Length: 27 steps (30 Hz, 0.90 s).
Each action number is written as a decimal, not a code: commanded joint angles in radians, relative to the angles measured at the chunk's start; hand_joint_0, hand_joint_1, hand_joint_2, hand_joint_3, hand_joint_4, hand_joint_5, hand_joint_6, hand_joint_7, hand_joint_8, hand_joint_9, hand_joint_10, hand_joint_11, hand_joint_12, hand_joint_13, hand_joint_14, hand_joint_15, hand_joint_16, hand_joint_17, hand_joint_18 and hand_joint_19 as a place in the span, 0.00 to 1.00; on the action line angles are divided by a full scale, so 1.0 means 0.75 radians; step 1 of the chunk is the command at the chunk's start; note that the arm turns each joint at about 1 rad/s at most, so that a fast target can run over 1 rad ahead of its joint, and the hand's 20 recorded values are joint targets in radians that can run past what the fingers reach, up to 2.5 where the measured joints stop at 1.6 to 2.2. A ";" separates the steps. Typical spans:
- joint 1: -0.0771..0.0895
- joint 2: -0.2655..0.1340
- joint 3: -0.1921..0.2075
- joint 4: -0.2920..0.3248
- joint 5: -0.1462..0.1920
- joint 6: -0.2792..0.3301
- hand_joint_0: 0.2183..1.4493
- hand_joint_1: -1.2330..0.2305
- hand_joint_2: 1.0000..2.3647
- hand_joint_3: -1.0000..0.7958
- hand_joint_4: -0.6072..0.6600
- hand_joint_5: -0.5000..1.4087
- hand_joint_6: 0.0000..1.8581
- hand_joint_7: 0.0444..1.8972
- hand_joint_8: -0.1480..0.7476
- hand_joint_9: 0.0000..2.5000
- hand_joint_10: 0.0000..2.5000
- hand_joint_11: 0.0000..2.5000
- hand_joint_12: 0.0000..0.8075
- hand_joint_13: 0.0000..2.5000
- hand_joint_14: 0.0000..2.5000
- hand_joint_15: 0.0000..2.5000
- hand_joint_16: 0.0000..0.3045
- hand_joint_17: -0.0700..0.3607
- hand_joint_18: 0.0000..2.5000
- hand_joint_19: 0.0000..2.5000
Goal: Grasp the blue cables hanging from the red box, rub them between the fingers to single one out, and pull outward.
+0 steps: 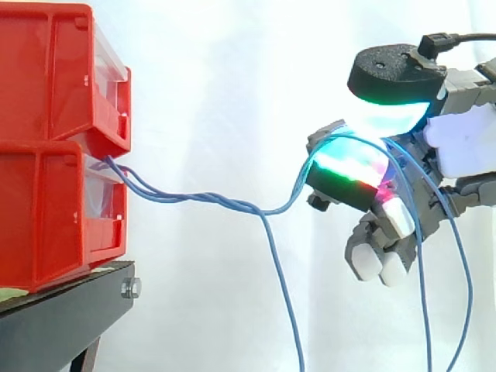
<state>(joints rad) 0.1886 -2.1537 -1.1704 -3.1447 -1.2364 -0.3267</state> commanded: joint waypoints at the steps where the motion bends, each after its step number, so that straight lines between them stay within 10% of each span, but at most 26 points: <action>1: 0.000 0.000 0.000 0.000 0.000 0.000 0.31 0.28 0.01 0.57 0.49 0.23 0.47 0.60 0.50 0.45 0.01 0.19 0.46 0.31 0.01 0.23 0.18 0.46 0.27 0.17; 27: 0.000 0.000 0.000 0.000 0.000 0.000 0.30 0.29 0.00 0.56 0.49 0.23 0.47 0.57 0.52 0.48 0.01 0.21 0.52 0.37 0.01 0.24 0.18 0.45 0.31 0.18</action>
<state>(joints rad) 0.1885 -2.1536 -1.1704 -3.1447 -1.2364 -0.3267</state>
